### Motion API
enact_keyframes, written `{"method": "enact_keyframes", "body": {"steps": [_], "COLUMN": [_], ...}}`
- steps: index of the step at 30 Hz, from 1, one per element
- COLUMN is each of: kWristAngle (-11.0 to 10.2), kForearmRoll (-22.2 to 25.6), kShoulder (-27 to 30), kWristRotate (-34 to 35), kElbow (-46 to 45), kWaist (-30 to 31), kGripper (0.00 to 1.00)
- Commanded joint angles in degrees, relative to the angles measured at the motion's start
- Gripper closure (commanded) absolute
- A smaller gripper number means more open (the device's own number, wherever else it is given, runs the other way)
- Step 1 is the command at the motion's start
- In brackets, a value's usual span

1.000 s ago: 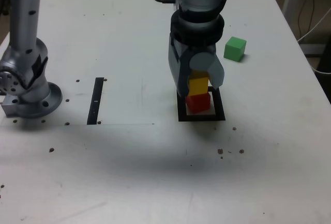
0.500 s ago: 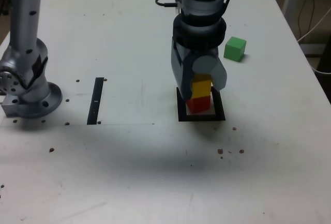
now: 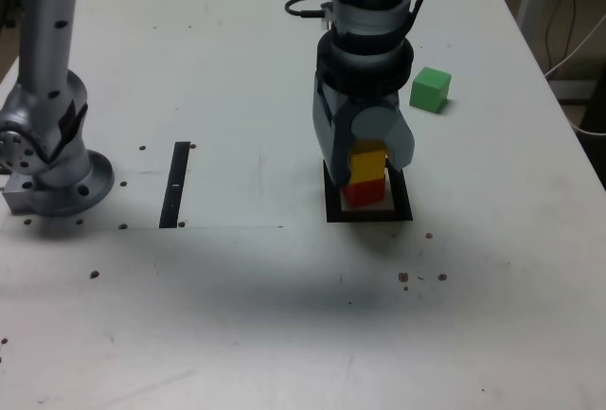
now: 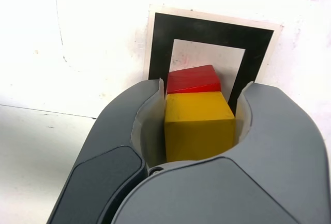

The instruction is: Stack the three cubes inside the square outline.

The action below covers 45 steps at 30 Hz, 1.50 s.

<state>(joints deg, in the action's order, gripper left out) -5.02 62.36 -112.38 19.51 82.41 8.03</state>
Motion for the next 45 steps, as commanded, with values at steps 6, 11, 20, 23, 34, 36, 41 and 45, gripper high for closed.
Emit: {"method": "enact_keyframes", "body": {"steps": [6,11,20,23,34,36,41,45], "kWristAngle": [-0.26,-0.92,-1.19,-1.27,-4.07,-4.78,-5.02,-5.93], "kForearmRoll": [-0.43,-0.74,0.47,0.83,7.73,9.68,16.80,20.70], "kShoulder": [-0.55,-0.42,0.13,0.29,4.16,4.93,4.42,3.30], "kWristRotate": [0.02,0.02,0.09,0.09,-0.93,-3.37,-13.16,-22.91], "kElbow": [0.21,-0.20,-0.38,-0.20,1.54,2.27,6.34,11.51], "kWaist": [-0.21,-0.21,-0.21,-0.21,-0.81,-2.05,-6.11,-8.63], "kGripper": [0.43,0.20,0.01,0.01,0.01,0.01,0.01,0.01]}}
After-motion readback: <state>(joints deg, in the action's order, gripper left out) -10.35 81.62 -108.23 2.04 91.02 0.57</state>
